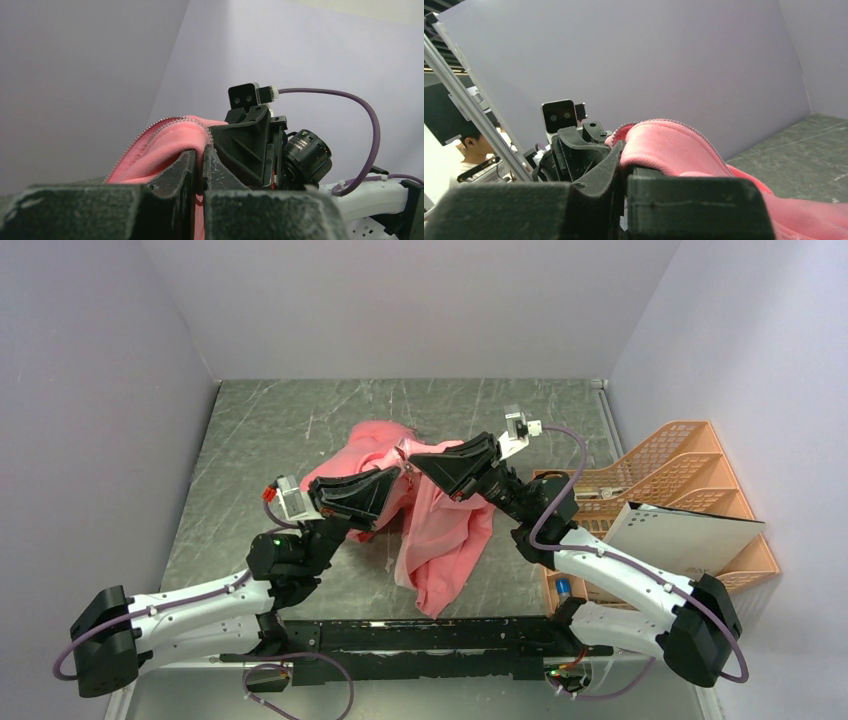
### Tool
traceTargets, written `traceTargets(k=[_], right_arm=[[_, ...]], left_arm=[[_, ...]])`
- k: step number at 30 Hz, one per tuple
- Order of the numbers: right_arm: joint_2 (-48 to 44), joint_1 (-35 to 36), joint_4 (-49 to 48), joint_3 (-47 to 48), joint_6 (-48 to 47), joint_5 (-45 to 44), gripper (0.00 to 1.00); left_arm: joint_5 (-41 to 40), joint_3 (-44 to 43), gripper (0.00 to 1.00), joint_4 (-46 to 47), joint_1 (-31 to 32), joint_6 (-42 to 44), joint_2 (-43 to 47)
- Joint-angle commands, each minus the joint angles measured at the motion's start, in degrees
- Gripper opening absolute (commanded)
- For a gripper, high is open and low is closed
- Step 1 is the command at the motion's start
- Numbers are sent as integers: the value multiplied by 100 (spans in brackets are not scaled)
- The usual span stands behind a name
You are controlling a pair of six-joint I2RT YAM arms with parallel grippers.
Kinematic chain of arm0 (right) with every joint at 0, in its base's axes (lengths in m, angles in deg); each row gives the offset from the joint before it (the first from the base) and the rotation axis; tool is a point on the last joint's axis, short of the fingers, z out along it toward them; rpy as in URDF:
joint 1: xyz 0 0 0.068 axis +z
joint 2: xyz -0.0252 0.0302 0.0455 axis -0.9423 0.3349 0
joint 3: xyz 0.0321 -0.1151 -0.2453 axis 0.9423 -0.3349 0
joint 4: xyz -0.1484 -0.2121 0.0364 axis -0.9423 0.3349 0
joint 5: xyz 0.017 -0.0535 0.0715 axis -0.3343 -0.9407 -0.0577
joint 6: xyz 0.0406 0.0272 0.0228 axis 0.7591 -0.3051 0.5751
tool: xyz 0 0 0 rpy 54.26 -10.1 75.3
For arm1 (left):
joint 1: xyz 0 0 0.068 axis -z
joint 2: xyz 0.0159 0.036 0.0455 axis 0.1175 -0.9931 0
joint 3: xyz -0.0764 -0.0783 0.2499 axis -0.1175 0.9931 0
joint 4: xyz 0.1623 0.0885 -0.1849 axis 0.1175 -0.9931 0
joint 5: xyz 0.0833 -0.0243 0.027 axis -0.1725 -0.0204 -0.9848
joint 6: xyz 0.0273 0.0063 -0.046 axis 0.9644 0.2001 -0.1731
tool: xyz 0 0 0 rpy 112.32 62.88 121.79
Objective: Zip up the jacket
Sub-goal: Insert the zipper into the jacket.
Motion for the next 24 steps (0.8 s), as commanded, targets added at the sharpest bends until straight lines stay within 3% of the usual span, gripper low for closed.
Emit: traceTargets(k=[1,24], right_arm=[[-190,34,-255,302,-76,-109,0],[-225,34,2,366,28,-239,0]], left_arm=[[-21,-147,5,-199,27,412,174],[-31,-136,5,-399,28,590,211]])
